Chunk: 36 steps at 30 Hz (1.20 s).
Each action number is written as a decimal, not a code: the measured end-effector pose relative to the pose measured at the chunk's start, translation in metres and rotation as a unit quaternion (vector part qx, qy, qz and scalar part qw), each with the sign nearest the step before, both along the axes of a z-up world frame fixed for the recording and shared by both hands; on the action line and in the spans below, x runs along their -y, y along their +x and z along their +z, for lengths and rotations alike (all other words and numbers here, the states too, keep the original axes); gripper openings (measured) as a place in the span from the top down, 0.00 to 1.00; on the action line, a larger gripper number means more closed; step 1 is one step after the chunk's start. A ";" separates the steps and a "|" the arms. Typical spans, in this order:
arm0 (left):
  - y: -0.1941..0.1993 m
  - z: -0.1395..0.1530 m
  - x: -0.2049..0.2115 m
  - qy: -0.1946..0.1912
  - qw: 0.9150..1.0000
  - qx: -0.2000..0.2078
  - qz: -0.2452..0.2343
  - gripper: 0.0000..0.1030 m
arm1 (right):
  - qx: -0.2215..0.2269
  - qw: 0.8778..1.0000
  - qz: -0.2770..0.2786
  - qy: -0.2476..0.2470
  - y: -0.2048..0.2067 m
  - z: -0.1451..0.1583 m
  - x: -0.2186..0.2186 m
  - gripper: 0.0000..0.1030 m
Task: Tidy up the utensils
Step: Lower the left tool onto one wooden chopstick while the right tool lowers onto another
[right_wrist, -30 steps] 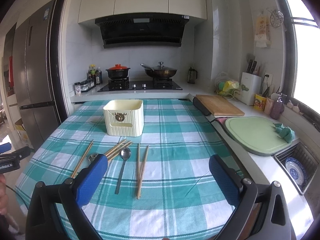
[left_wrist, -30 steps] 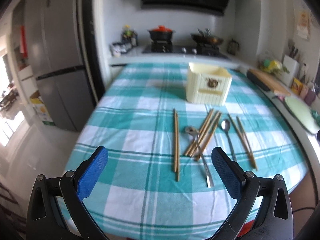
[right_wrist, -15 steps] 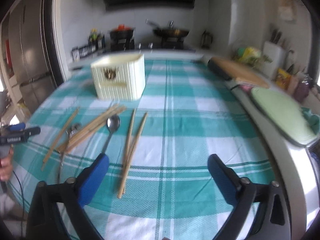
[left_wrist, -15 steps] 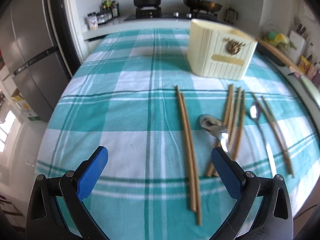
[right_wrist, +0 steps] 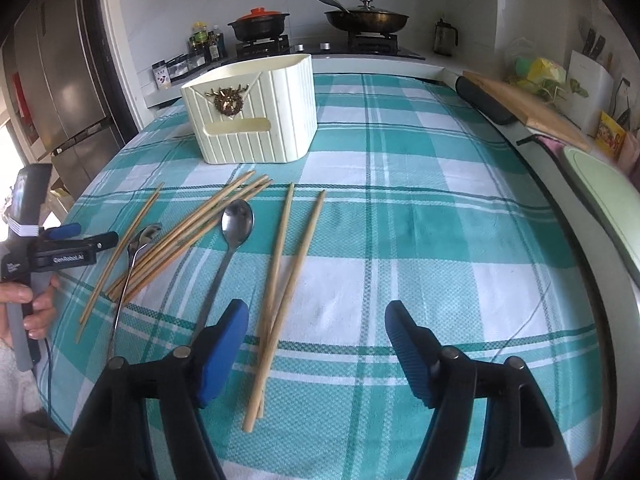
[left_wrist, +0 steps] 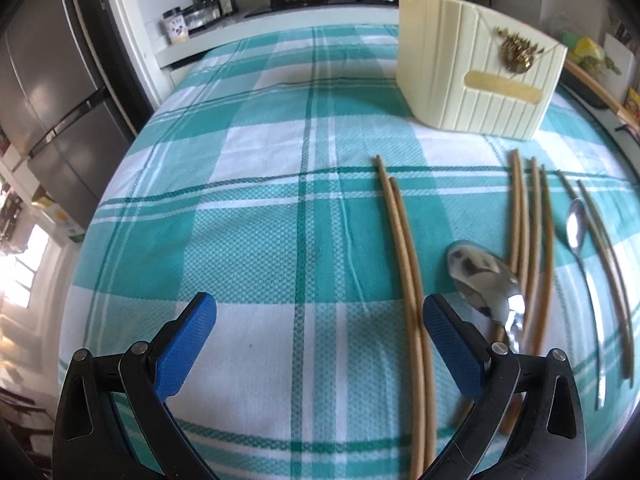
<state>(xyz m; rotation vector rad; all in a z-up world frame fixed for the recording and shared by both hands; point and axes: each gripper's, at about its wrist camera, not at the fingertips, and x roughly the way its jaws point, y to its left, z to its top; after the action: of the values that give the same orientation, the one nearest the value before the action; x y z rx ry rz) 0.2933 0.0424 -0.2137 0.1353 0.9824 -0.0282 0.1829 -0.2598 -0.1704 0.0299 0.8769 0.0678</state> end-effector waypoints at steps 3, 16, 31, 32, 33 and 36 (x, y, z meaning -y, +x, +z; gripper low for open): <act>0.003 -0.002 -0.002 -0.009 1.000 0.000 0.000 0.00 | -0.004 1.000 -0.004 0.002 0.002 -0.002 0.003 0.30; 0.017 -0.009 -0.008 -0.006 1.000 -0.016 -0.004 0.00 | -0.018 1.000 0.003 -0.015 0.019 -0.005 -0.001 0.30; 0.048 -0.009 -0.011 0.000 0.992 -0.115 -0.053 0.07 | -0.121 0.990 0.056 -0.044 0.116 -0.042 -0.016 0.76; 0.049 -0.007 -0.010 -0.004 0.992 -0.114 -0.058 0.19 | -0.127 0.989 0.061 -0.047 0.118 -0.041 -0.016 0.77; 0.051 -0.006 -0.009 -0.016 0.991 -0.116 -0.065 0.25 | -0.138 0.987 0.067 -0.049 0.120 -0.040 -0.016 0.77; 0.062 -0.003 -0.003 -0.026 0.990 -0.121 -0.068 0.42 | -0.158 0.983 0.077 -0.057 0.129 -0.040 -0.019 0.77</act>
<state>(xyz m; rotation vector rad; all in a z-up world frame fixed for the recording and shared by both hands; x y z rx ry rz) 0.3552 0.0452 -0.2165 0.1521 1.2119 -0.1988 0.3118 -0.2410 -0.2104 -0.1378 1.1993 0.1608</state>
